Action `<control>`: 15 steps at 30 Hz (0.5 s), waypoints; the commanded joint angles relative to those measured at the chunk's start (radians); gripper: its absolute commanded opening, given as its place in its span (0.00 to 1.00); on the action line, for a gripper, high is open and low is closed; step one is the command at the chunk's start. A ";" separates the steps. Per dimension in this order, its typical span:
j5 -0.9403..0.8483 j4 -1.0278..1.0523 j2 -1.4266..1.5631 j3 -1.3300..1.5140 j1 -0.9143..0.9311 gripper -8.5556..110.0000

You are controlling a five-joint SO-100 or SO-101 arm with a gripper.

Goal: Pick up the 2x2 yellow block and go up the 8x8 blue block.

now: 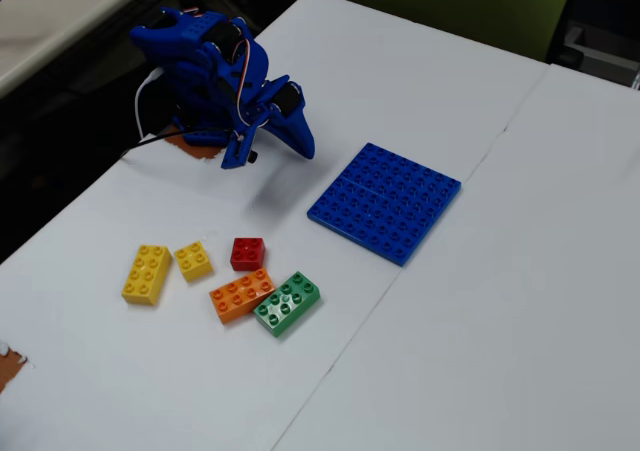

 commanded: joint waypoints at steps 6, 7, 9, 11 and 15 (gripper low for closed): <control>0.008 -0.017 0.044 0.002 0.018 0.07; 0.008 -0.017 0.044 0.002 0.020 0.07; 0.008 -0.017 0.044 0.002 0.020 0.07; -0.014 -0.015 0.044 0.002 0.012 0.07; -0.557 -0.138 0.044 0.057 0.006 0.07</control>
